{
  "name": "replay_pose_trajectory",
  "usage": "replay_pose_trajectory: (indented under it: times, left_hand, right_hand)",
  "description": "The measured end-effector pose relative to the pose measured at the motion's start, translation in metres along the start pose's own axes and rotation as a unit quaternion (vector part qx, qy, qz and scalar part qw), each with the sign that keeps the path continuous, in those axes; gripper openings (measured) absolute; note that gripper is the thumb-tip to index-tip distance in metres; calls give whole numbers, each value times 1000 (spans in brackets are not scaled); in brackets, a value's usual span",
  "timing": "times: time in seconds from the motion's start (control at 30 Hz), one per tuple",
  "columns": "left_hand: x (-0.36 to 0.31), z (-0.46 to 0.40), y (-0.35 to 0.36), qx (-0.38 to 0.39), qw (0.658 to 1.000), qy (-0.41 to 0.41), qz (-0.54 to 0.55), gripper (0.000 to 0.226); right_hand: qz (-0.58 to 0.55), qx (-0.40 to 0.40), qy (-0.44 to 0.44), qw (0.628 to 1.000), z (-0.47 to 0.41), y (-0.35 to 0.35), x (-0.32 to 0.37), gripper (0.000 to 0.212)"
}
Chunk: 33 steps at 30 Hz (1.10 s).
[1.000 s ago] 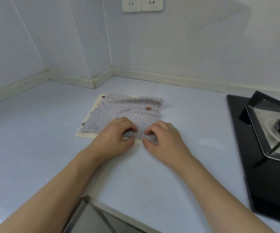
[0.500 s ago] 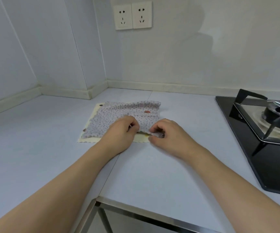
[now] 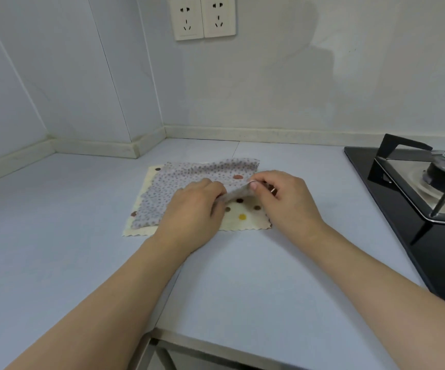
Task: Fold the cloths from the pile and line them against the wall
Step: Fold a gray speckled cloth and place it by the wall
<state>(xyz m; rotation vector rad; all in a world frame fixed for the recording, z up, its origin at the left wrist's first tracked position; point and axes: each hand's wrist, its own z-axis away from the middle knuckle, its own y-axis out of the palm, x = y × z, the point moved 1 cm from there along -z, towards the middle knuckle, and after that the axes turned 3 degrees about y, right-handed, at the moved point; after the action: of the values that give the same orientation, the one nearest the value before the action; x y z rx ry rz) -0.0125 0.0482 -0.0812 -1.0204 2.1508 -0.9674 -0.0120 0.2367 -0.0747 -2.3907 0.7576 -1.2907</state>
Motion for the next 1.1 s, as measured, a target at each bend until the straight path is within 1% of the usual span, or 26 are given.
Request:
replay_pose_trajectory:
  times: [0.1, 0.13, 0.2, 0.33, 0.5, 0.57, 0.67, 0.73, 0.83, 0.97, 1.03, 1.1]
  left_hand:
    - [7, -2, -17, -85, 993, -76, -28, 19]
    - [6, -3, -26, -99, 990, -94, -41, 19]
    - [1, -10, -47, -93, 988, -113, -55, 19]
    - [-21, -28, -109, -98, 983, -156, 1, 21]
    - [-65, -35, -184, -73, 987, -142, 20, 28]
    - [-81, -34, -206, -87, 983, -149, 60, 27]
    - [-102, -33, -227, -116, 971, -159, 138, 27]
    - [-110, -32, -233, -115, 967, -163, 158, 28]
    - [-110, -32, -229, -79, 974, -164, 134, 22]
    - [-85, -27, -196, -24, 976, -187, 111, 10]
    - [-68, -22, -172, -19, 972, -205, 113, 9]
    - [-49, -16, -146, -19, 968, -221, 114, 11]
  right_hand:
    - [4, -43, -26, 999, 1, -7, 5, 14]
    - [-2, -57, -23, 998, 0, -11, 9, 14]
    - [-12, -77, -10, 997, -3, -24, 19, 14]
    - [-27, -104, -11, 994, -15, -63, 60, 17]
    - [-51, -169, -18, 984, -12, -135, 119, 15]
    - [-109, -186, -7, 976, -6, -162, 136, 14]
    - [-205, -178, 21, 962, 5, -194, 152, 16]
    - [-213, -158, 27, 964, 10, -204, 154, 17]
    - [-182, -135, 27, 974, 13, -204, 144, 21]
    - [-73, -105, 40, 991, 8, -183, 106, 15]
    - [-19, -82, 43, 996, 6, -163, 82, 15]
    - [6, -64, 58, 996, 4, -142, 57, 15]
